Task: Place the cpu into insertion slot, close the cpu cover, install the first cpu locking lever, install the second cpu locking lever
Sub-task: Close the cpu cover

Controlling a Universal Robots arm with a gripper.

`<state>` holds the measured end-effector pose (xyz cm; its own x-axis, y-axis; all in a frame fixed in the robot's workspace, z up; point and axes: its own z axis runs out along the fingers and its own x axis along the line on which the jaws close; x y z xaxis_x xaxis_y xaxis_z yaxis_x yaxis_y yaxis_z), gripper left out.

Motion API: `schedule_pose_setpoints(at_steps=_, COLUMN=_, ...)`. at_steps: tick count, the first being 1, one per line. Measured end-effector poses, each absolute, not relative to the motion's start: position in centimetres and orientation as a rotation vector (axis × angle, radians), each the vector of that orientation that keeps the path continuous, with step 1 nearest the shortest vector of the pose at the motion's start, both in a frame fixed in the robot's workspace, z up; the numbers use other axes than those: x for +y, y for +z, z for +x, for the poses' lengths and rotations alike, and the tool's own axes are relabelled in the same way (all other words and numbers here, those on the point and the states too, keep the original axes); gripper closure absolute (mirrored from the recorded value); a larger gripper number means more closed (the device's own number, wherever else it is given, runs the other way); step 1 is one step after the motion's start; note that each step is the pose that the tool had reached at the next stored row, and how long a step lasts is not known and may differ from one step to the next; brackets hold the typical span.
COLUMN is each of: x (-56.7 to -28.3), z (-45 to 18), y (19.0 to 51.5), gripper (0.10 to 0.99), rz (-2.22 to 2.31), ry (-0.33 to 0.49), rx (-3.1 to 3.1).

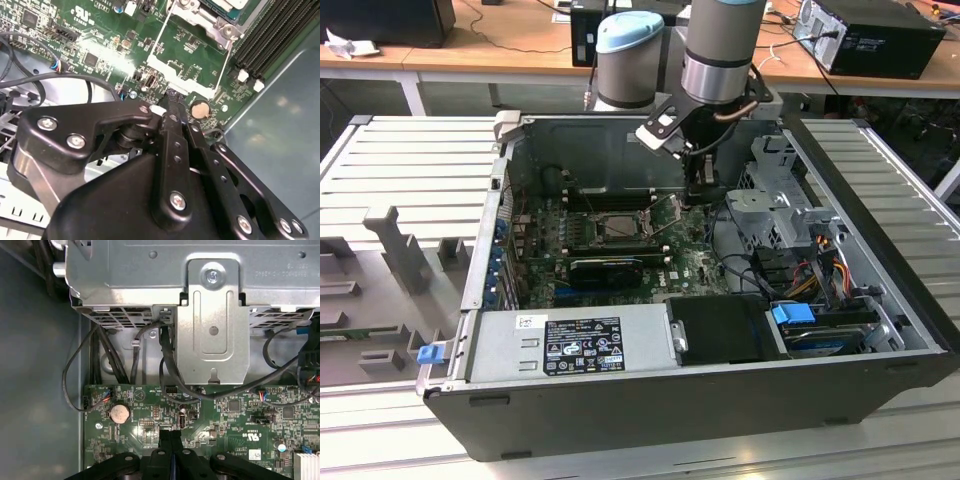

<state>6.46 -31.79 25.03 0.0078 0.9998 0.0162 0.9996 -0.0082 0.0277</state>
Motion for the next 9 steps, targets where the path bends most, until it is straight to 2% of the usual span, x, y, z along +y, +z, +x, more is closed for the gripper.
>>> schedule_pose_setpoints(at_steps=9, x=-31.80, z=5.85, y=24.19, gripper=0.980, rz=2.225, ry=0.047, rx=2.208)
